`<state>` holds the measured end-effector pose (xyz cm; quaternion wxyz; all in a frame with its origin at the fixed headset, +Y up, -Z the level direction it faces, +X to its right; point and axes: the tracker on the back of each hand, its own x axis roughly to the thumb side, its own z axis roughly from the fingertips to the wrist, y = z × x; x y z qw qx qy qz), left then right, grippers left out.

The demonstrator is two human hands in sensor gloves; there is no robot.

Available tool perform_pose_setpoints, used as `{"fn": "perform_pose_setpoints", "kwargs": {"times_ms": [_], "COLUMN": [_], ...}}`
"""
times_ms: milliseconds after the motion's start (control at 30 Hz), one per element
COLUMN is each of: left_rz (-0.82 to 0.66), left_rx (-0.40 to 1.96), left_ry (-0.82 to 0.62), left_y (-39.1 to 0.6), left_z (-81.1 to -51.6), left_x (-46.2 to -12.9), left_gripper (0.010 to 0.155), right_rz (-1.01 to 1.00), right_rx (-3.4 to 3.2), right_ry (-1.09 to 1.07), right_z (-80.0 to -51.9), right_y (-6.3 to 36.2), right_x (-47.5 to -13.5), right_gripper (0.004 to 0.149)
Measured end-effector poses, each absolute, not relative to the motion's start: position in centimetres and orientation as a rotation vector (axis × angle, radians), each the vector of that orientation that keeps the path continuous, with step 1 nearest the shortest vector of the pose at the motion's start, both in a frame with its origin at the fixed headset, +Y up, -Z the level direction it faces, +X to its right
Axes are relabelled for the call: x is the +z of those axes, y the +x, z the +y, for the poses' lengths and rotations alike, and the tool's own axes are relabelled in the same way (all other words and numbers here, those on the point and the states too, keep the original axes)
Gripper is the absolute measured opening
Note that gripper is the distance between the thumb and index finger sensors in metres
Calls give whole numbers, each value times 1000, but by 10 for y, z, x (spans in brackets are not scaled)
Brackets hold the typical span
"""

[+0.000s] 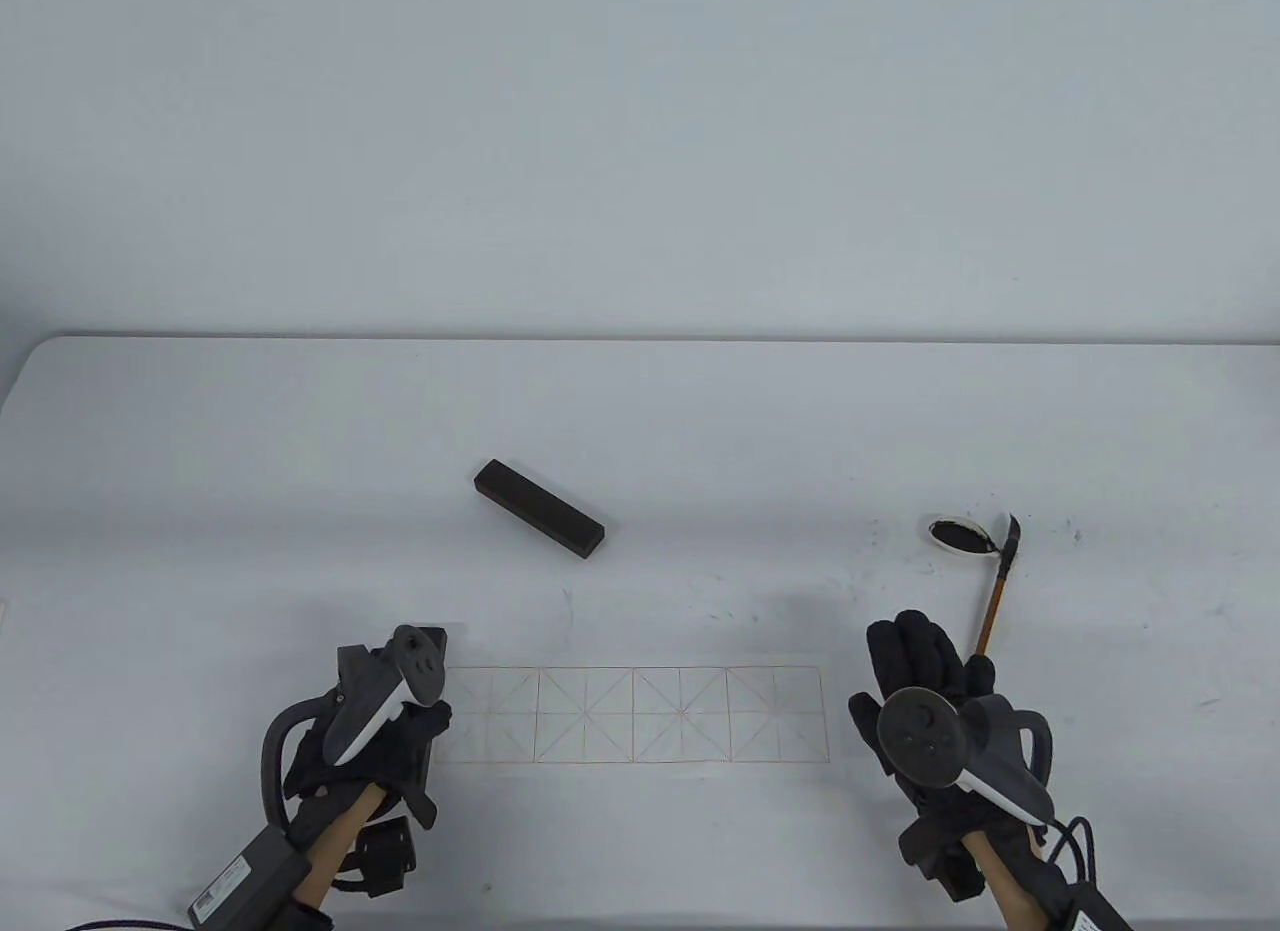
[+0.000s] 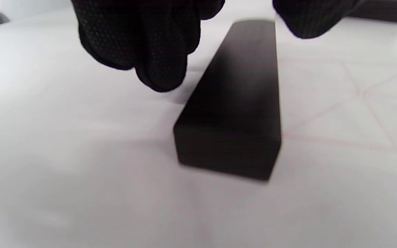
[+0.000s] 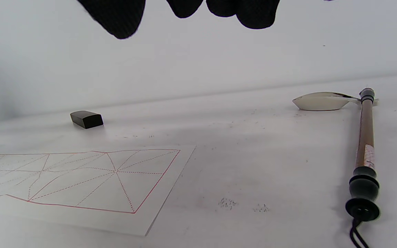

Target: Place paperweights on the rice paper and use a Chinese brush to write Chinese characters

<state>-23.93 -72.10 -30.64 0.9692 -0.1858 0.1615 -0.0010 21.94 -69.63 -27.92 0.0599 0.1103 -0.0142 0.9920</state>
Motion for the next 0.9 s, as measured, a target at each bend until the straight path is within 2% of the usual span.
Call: {"fn": "perform_pose_setpoints", "kwargs": {"times_ms": [200,300,500,900], "left_rz": [332,291,319,399], "left_rx": [-58,-34,-116,-280], "left_ry": [-104,-52,-166,-369], "left_y": [-229,-221,-200,-166], "left_z": [-687,-678,-680,-709], "left_x": [-333,-357,-408,-494], "left_gripper": [79,77,80,77], "right_rz": [-35,-33,-34,-21], "right_rx": [3008,3010,3007,3005], "right_ry": [339,345,351,319], "right_z": [-697,-697,-697,-697], "right_y": [219,218,218,222], "right_x": [-279,-279,-278,-280], "right_gripper": [70,70,70,70]}}
